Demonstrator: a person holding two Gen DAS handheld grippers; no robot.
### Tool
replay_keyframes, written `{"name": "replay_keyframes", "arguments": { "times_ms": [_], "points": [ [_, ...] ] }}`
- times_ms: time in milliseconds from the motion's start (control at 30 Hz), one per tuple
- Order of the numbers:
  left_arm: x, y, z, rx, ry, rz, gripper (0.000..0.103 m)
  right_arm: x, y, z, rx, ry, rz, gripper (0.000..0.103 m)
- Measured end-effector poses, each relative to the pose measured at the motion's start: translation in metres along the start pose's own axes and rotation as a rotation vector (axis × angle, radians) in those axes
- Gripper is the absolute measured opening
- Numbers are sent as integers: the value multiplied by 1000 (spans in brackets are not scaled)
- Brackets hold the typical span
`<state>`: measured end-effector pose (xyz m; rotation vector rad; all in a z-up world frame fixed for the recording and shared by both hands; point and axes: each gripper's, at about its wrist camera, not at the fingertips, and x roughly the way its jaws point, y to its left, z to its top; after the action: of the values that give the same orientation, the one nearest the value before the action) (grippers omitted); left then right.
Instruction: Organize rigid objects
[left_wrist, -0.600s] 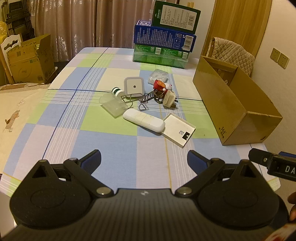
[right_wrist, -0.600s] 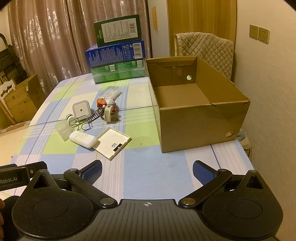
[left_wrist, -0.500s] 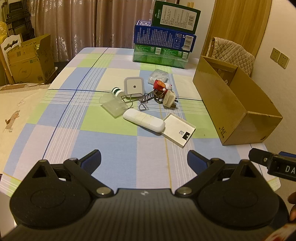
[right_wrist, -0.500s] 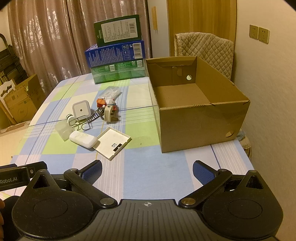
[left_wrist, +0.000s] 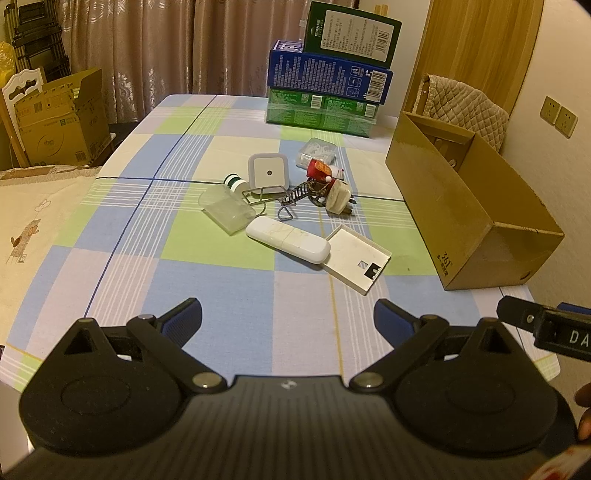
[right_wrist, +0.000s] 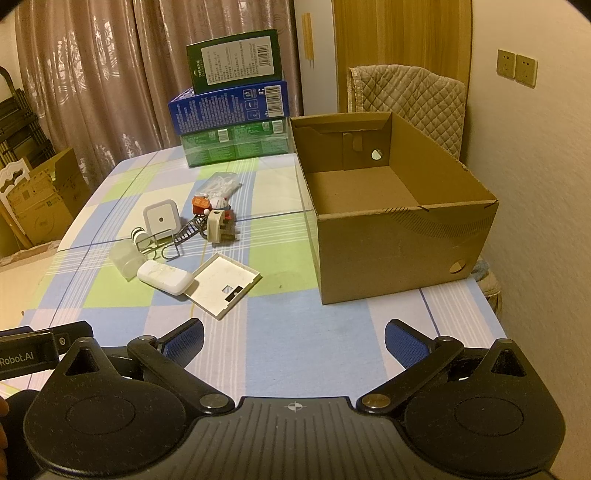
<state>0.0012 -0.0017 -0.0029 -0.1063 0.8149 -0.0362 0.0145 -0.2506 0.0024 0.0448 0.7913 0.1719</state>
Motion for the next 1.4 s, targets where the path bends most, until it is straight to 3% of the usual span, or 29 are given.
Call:
{"name": "replay_keyframes", "arguments": {
  "times_ms": [1400],
  "points": [
    [0, 0, -1, -9, -8, 9, 98, 2, 1, -1, -3, 0, 3, 101]
  ]
}}
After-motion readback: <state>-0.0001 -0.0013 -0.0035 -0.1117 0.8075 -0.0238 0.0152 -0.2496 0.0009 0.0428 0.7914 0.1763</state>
